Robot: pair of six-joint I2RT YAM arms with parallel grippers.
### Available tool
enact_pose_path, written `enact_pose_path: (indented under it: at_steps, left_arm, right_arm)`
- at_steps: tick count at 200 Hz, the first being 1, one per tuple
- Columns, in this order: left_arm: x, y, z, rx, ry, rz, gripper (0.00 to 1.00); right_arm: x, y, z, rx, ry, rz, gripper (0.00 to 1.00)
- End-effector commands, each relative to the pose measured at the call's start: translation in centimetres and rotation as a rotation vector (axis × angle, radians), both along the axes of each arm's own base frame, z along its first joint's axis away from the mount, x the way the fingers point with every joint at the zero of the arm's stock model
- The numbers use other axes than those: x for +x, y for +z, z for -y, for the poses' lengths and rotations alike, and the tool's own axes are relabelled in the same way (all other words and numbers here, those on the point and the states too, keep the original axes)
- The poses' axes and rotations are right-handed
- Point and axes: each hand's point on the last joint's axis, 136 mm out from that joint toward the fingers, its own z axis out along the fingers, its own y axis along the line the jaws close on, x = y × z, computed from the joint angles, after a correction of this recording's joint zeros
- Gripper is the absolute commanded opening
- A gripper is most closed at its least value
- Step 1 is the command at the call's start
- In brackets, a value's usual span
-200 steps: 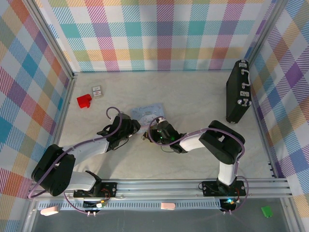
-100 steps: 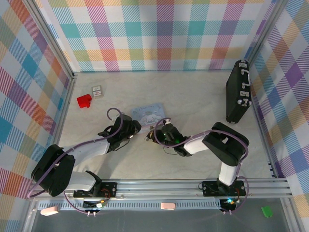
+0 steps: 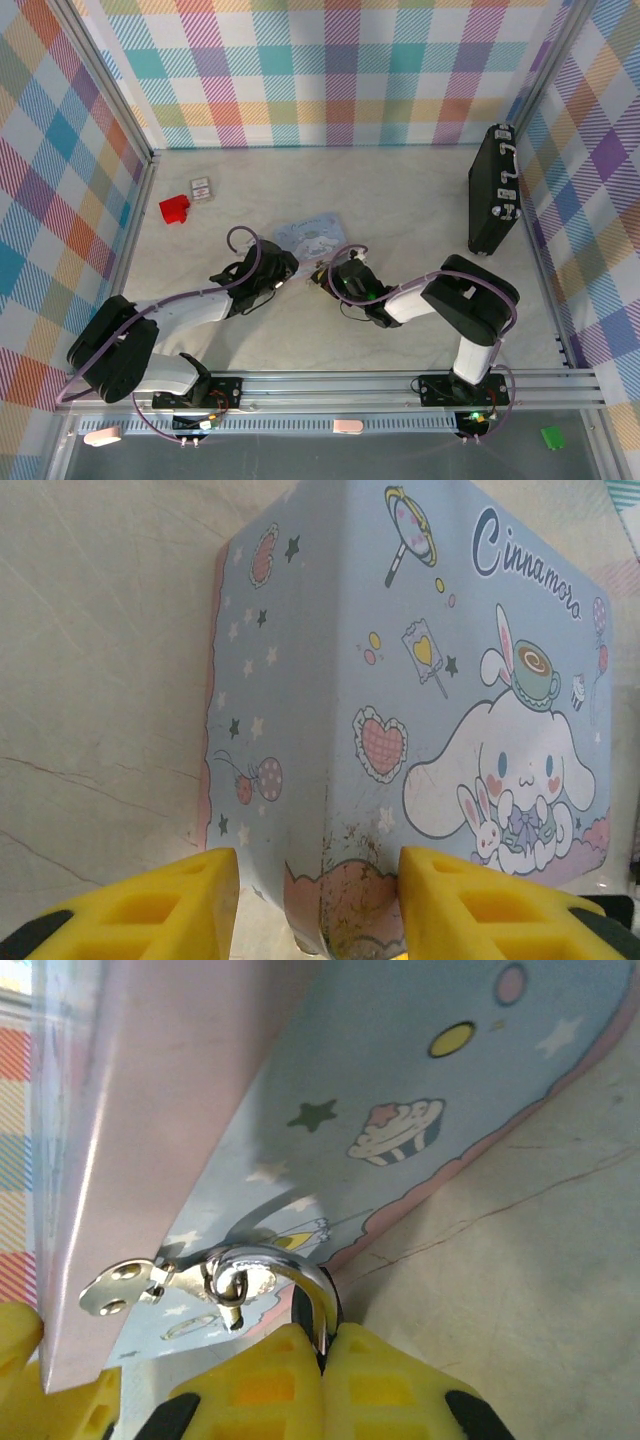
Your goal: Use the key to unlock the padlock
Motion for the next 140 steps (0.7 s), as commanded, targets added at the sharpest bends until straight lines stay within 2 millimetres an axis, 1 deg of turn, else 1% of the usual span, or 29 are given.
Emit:
enact_pose_path:
  at_steps: [1, 38, 79, 100, 140]
  left_arm:
    - [-1.0, -1.9, 0.3, 0.039, -0.012, -0.072, 0.44]
    - [-1.0, -2.2, 0.7, 0.035, -0.012, -0.078, 0.44]
    - [-1.1, -2.6, 0.2, 0.047, 0.002, -0.083, 0.45]
    - [-1.1, -2.6, 0.2, 0.053, 0.004, -0.085, 0.45]
    - [-1.1, -2.7, 0.1, 0.058, 0.007, -0.085, 0.45]
  right_arm:
    - [0.7, 0.6, 0.9, 0.051, -0.088, -0.025, 0.00]
    - [0.9, 0.9, 1.2, 0.082, -0.123, -0.040, 0.00]
    - [1.0, 0.8, 1.9, 0.130, -0.163, -0.058, 0.00]
    - [1.2, 1.2, 2.0, 0.156, -0.171, -0.057, 0.00]
    - [1.2, 1.7, 2.5, 0.150, -0.180, -0.058, 0.00]
